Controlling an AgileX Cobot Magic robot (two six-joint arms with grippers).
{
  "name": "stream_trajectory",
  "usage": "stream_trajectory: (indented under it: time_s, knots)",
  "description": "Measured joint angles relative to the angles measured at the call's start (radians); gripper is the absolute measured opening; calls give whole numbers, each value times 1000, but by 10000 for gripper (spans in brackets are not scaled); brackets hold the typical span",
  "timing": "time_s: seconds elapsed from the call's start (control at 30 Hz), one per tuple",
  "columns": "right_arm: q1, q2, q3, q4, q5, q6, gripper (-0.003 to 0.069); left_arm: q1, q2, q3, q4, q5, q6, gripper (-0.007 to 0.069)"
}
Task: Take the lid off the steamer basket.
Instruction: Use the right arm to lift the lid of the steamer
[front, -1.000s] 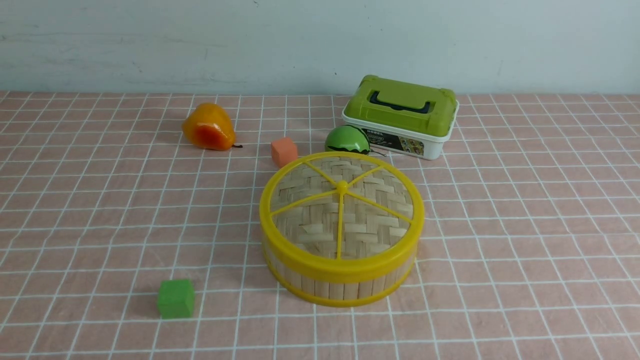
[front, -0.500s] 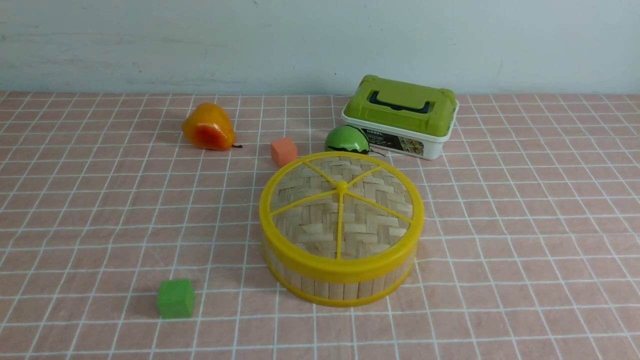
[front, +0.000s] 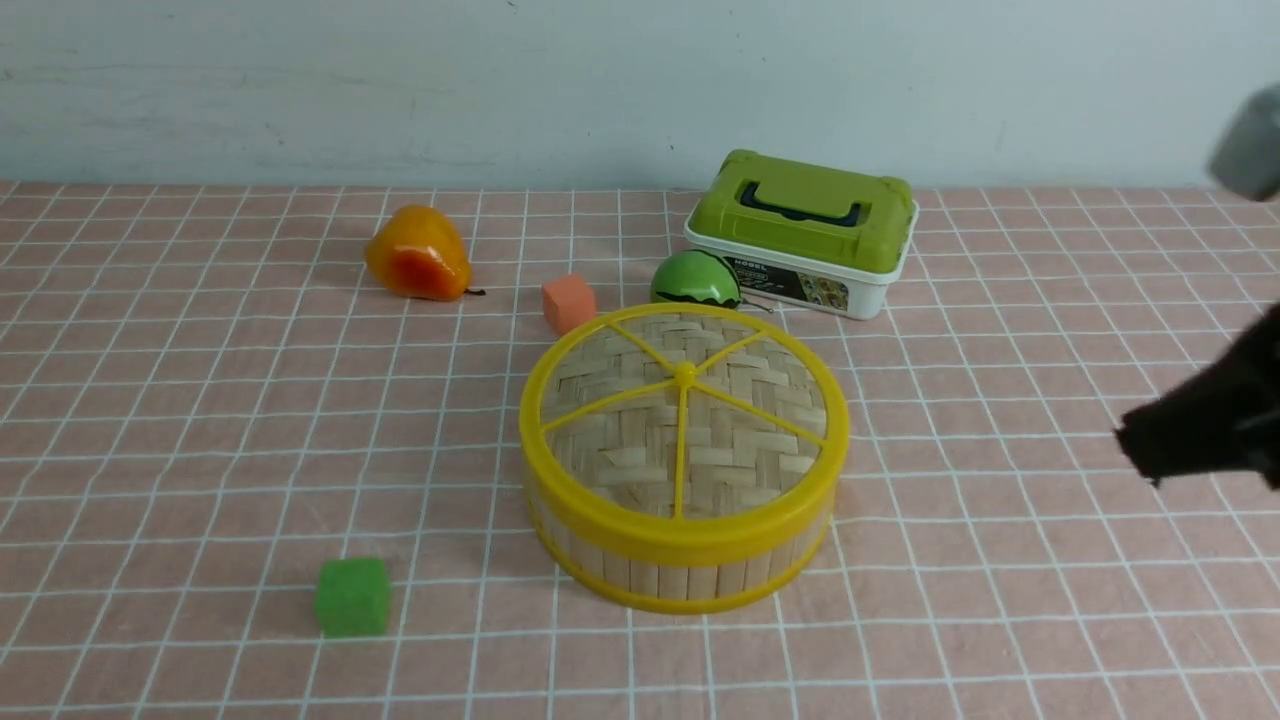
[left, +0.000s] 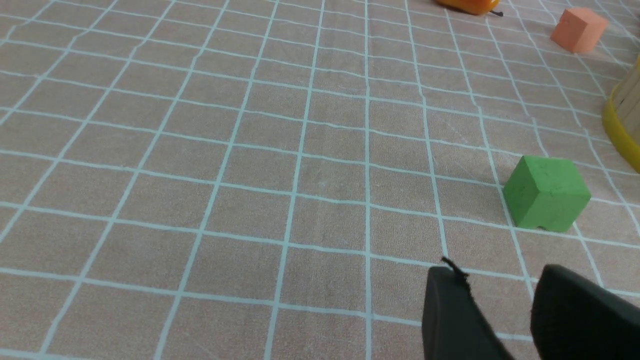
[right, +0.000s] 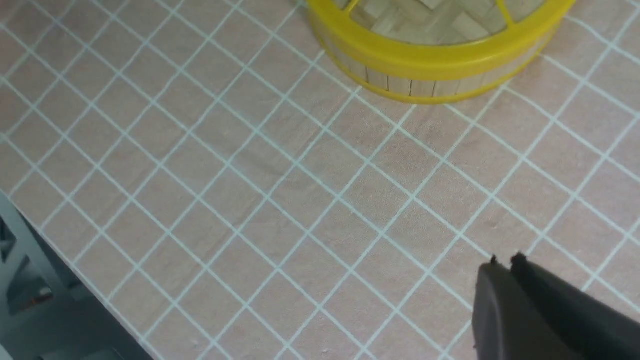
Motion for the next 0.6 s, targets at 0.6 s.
stream_trajectory:
  time_s: [0.6]
  knots:
    - [237,633,-620,-235,10,288,89,0,0,0,0,0,0,240]
